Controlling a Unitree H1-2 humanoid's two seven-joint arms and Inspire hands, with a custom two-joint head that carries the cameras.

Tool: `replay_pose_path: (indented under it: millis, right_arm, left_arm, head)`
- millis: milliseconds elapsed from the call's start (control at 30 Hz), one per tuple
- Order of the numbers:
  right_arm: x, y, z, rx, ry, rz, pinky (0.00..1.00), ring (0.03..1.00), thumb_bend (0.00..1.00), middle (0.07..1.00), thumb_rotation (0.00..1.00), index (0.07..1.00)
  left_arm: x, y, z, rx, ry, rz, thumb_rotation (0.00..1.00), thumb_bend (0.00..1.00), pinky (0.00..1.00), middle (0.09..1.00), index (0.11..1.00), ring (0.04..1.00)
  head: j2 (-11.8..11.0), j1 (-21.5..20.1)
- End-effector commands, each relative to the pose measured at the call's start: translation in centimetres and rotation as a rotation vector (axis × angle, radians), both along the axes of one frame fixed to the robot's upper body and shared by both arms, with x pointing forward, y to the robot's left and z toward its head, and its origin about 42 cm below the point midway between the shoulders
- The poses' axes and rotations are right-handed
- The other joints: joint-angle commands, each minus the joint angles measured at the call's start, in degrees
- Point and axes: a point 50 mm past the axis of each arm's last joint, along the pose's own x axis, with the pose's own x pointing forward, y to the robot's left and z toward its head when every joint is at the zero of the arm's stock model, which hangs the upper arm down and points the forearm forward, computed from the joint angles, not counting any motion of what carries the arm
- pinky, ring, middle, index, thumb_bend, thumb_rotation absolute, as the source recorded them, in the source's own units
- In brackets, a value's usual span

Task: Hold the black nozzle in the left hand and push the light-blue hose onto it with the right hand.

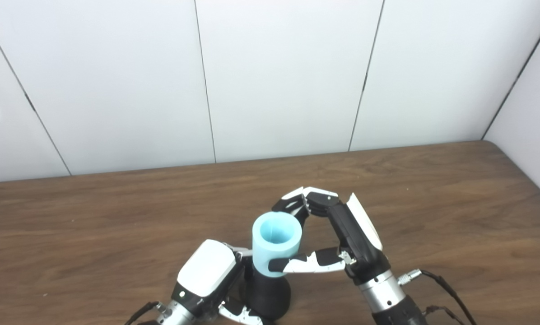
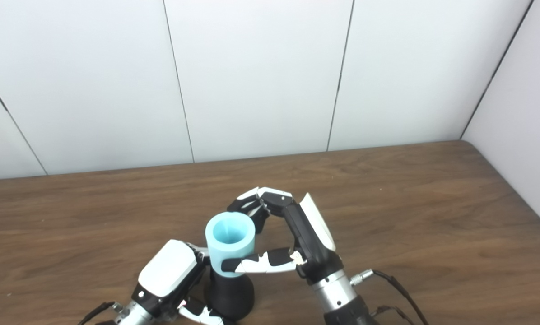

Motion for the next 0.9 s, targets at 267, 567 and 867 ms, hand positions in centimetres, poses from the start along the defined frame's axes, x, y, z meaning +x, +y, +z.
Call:
replay_pose_path:
  millis: [267, 567, 867]
  right_arm:
    - [0.48, 0.40, -0.34, -0.022, -0.044, 0.024, 0.32, 0.417, 0.52, 0.488, 0.00, 0.516]
    - [0.40, 0.45, -0.55, -0.013, -0.034, 0.029, 0.31, 0.408, 0.51, 0.494, 0.00, 0.520]
    - [0.37, 0.84, -0.54, 0.008, -0.018, 0.040, 0.32, 0.412, 0.52, 0.489, 0.00, 0.520]
  left_arm:
    - [-2.23, -0.80, -3.02, 0.015, 0.089, -0.021, 0.00, 0.52, 0.13, 0.471, 0.480, 0.164]
    - [-2.17, -1.02, -2.90, 0.022, 0.086, -0.017, 0.00, 0.53, 0.12, 0.471, 0.480, 0.163]
    - [-2.09, -1.00, -2.83, 0.021, 0.086, -0.017, 0.00, 0.53, 0.14, 0.471, 0.479, 0.170]
  head:
    - [0.3, 0.1]
    - [0.3, 0.3]
    - [0.3, 0.5]
